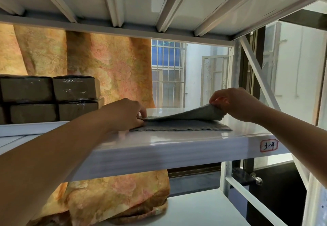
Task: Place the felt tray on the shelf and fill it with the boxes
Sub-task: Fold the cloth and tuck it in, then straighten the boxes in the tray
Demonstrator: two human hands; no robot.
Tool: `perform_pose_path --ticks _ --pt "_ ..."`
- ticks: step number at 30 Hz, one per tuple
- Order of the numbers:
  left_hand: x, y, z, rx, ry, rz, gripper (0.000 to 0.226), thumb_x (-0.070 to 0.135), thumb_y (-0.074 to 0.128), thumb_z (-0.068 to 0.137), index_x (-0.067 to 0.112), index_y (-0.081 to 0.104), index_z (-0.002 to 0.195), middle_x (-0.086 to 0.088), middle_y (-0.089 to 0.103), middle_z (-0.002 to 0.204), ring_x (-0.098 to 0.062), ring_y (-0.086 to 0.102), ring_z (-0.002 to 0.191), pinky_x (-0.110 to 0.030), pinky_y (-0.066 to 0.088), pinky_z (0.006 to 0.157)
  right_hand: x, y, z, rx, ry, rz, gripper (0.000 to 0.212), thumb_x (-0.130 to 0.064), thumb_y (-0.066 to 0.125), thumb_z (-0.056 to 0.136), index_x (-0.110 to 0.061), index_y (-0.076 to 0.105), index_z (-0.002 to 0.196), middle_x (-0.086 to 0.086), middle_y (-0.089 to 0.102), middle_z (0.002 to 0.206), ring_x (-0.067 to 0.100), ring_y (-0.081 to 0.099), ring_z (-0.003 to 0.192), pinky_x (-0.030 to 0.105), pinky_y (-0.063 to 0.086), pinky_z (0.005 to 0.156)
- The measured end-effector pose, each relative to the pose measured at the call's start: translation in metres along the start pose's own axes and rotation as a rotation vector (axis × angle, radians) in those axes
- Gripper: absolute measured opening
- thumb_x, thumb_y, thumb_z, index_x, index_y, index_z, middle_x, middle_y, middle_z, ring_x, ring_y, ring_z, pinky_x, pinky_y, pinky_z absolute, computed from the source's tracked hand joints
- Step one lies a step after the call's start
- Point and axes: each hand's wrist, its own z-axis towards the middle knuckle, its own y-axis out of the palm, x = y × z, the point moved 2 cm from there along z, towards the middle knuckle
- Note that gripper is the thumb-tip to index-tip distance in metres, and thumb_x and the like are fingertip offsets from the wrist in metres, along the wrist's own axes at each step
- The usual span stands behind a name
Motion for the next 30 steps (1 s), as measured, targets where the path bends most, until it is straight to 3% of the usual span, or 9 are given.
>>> perform_pose_path --ticks 4,6,9,13,17,20,23,26,30 --pt "-0.004 0.000 0.001 0.060 -0.051 -0.002 0.005 0.021 0.062 0.081 0.025 0.065 0.082 0.003 0.063 0.080 -0.017 0.059 0.076 -0.028 0.046 0.064 0.007 -0.004 0.009 0.075 0.030 -0.027 0.023 -0.016 0.052 0.094 -0.012 0.067 0.111 0.010 0.070 0.107 0.021 0.062 0.088 0.034 0.052 0.084" --pt "-0.005 0.000 0.001 0.040 -0.059 -0.073 0.017 0.014 0.062 0.077 0.026 0.065 0.088 0.004 0.066 0.086 -0.013 0.058 0.076 -0.024 0.043 0.060 0.010 -0.006 0.012 0.104 0.034 -0.024 0.023 -0.017 0.053 0.094 -0.011 0.067 0.110 0.010 0.070 0.104 0.018 0.059 0.082 0.031 0.050 0.079" --pt "-0.003 -0.001 0.001 0.050 -0.068 -0.191 0.009 0.028 0.066 0.083 0.024 0.068 0.090 0.005 0.068 0.089 -0.009 0.058 0.078 -0.020 0.042 0.060 0.012 -0.006 0.013 0.119 0.039 0.014 0.022 -0.017 0.054 0.093 -0.010 0.068 0.109 0.010 0.071 0.100 0.019 0.060 0.080 0.029 0.050 0.077" --pt "-0.001 -0.004 0.001 0.135 -0.067 -0.182 0.024 0.029 0.059 0.091 0.027 0.061 0.067 0.004 0.056 0.061 -0.010 0.048 0.057 -0.023 0.031 0.050 0.010 -0.001 0.008 0.037 0.035 0.043 0.020 -0.016 0.055 0.093 -0.011 0.069 0.107 0.007 0.070 0.098 0.023 0.065 0.087 0.036 0.053 0.086" --pt "-0.003 -0.008 0.006 0.303 -0.090 -0.235 0.021 0.011 0.054 0.091 0.011 0.074 0.096 0.003 0.059 0.065 -0.005 0.050 0.056 -0.016 0.033 0.047 0.010 0.001 0.005 0.019 0.040 0.044 0.020 -0.017 0.054 0.093 -0.013 0.068 0.107 0.005 0.070 0.097 0.021 0.064 0.086 0.038 0.054 0.088" --pt "-0.007 -0.008 0.010 0.315 -0.137 -0.425 0.018 0.005 0.053 0.090 0.007 0.071 0.094 0.001 0.067 0.065 -0.001 0.060 0.045 -0.005 0.040 0.044 0.009 -0.001 0.004 0.021 0.031 0.006 0.021 -0.016 0.054 0.093 -0.015 0.067 0.110 0.006 0.070 0.100 0.017 0.062 0.079 0.032 0.054 0.081" --pt "-0.011 -0.006 0.012 0.265 -0.172 -0.692 0.014 0.003 0.058 0.089 0.003 0.070 0.096 -0.012 0.073 0.084 -0.013 0.072 0.072 -0.021 0.059 0.069 0.008 0.001 0.005 -0.003 0.045 0.046 0.020 -0.016 0.055 0.093 -0.016 0.065 0.111 -0.002 0.065 0.087 0.011 0.063 0.059 0.019 0.051 0.059" --pt "-0.012 -0.005 0.013 0.271 -0.165 -0.780 0.013 0.003 0.058 0.089 0.012 0.066 0.083 -0.011 0.067 0.087 -0.030 0.068 0.097 -0.039 0.055 0.092 0.008 0.002 0.005 -0.055 0.109 0.217 0.015 -0.011 0.057 0.092 -0.019 0.064 0.103 -0.004 0.065 0.082 0.015 0.069 0.065 0.016 0.054 0.055" --pt "-0.012 -0.010 0.011 0.424 -0.138 -0.763 0.013 0.010 0.054 0.092 0.016 0.061 0.082 -0.008 0.065 0.089 -0.030 0.064 0.092 -0.033 0.054 0.082 0.004 0.002 0.002 -0.132 0.193 0.518 0.022 0.003 0.061 0.086 -0.017 0.063 0.094 0.006 0.067 0.088 0.017 0.068 0.079 0.014 0.055 0.055"
